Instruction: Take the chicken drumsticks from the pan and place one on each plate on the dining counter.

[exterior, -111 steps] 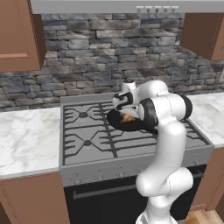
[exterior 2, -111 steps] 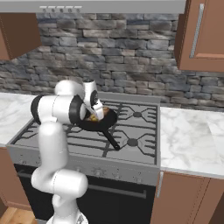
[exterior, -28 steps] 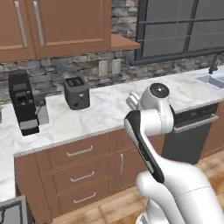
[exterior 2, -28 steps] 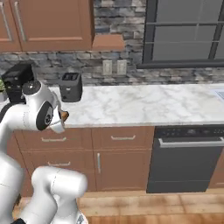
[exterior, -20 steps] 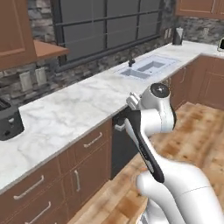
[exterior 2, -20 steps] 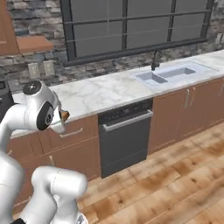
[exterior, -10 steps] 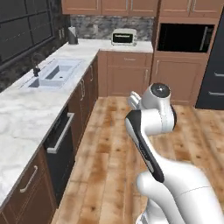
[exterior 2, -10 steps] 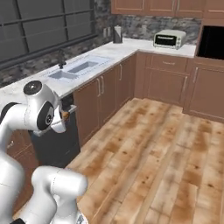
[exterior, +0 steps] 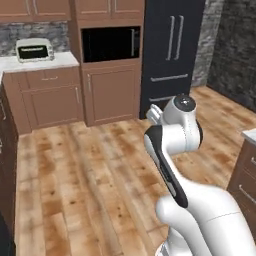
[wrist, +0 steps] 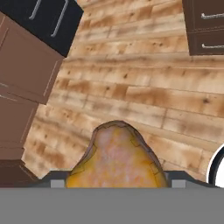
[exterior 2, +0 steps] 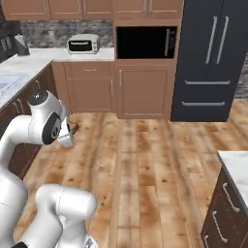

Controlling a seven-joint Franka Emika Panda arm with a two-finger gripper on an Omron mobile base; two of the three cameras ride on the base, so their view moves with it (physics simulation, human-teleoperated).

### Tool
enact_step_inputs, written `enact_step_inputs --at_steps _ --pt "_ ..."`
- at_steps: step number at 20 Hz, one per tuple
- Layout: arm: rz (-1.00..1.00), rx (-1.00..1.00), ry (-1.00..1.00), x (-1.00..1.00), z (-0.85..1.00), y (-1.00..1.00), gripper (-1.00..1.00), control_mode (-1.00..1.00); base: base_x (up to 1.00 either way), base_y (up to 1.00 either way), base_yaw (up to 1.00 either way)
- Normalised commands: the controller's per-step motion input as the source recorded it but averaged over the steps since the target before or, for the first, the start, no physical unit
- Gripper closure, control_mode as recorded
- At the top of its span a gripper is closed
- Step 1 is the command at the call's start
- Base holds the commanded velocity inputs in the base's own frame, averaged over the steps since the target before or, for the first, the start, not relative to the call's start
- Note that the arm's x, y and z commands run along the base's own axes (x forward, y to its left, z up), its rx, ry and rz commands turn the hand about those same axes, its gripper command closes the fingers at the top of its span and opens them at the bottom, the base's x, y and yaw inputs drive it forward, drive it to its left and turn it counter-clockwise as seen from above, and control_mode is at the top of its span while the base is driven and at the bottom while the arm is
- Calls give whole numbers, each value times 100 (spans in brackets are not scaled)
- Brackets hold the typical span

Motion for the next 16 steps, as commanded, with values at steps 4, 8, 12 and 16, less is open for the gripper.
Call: enact_step_inputs --at_steps 4,8,12,16 --pt "0 0 0 0 0 0 100 100 99 0 -66" --pt "0 0 0 0 0 0 100 100 100 7 -61" --pt "0 0 0 0 0 0 100 100 100 16 -63" --pt "0 0 0 0 0 0 100 100 100 22 -71"
